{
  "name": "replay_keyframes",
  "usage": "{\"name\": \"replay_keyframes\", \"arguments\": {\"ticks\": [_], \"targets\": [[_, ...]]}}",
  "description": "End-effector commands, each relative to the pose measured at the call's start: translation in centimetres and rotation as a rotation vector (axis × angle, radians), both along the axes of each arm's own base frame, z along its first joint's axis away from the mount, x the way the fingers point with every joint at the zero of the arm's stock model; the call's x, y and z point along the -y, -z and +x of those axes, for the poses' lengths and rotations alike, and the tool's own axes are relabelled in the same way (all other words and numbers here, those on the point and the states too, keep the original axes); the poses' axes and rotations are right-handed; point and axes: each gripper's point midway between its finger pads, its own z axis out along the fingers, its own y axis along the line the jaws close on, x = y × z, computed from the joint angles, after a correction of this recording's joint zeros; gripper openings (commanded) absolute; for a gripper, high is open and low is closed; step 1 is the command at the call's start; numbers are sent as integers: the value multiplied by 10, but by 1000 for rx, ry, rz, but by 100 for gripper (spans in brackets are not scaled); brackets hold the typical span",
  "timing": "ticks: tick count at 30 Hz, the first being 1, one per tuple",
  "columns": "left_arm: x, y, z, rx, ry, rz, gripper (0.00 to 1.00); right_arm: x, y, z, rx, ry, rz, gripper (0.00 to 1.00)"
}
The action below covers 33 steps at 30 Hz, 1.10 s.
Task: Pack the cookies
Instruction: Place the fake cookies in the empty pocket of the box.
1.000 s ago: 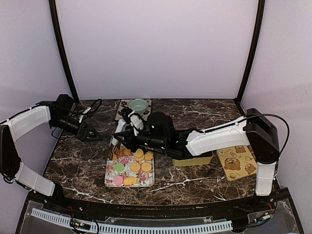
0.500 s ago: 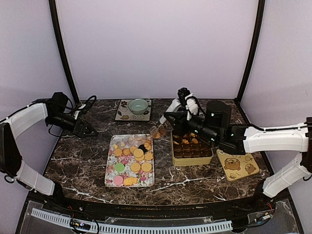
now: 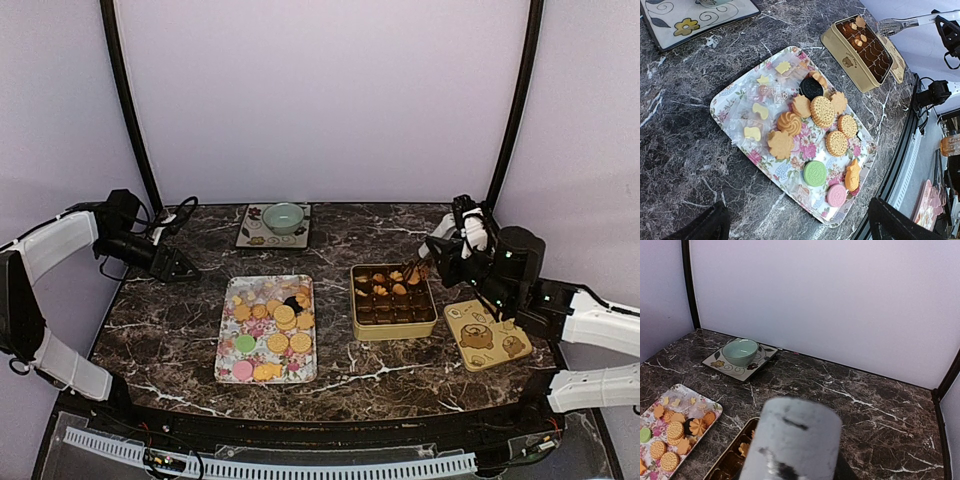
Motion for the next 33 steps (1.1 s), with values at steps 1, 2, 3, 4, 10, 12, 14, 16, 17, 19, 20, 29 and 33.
{"name": "replay_keyframes", "arguments": {"ticks": [1, 2, 3, 4, 10, 12, 14, 16, 17, 19, 20, 29, 33], "targets": [[0, -3, -1, -7, 0, -8, 99, 17, 3, 6, 12, 63, -16, 24], [0, -3, -1, -7, -1, -6, 99, 18, 5, 8, 11, 65, -20, 24], [-1, -3, -1, -6, -2, -5, 99, 19, 6, 9, 8, 69, -21, 24], [0, -2, -2, -6, 0, -6, 99, 19, 7, 11, 8, 70, -23, 24], [0, -2, -2, -6, 0, -7, 99, 21, 12, 17, 3, 78, -31, 26], [-1, -1, -1, -4, 0, -5, 99, 19, 14, 17, 0, 71, -29, 26], [-1, -1, -1, -3, 0, -3, 99, 18, 14, 19, -1, 69, -23, 26], [-1, -1, -1, -4, -1, -4, 99, 16, 13, 20, 3, 64, -18, 26], [0, -1, 0, -5, 0, -6, 99, 15, 13, 21, 3, 62, -16, 26], [-1, -2, 0, -3, -1, -6, 99, 13, 13, 23, 3, 58, -13, 26], [-1, -2, 0, -2, -1, -5, 99, 13, 13, 23, 2, 56, -15, 26], [-1, -2, -2, -1, 3, -2, 99, 6, 16, 26, -9, 34, -2, 28], [-1, -2, -2, 0, 3, -1, 99, 7, 16, 24, -10, 31, 5, 38]]}}
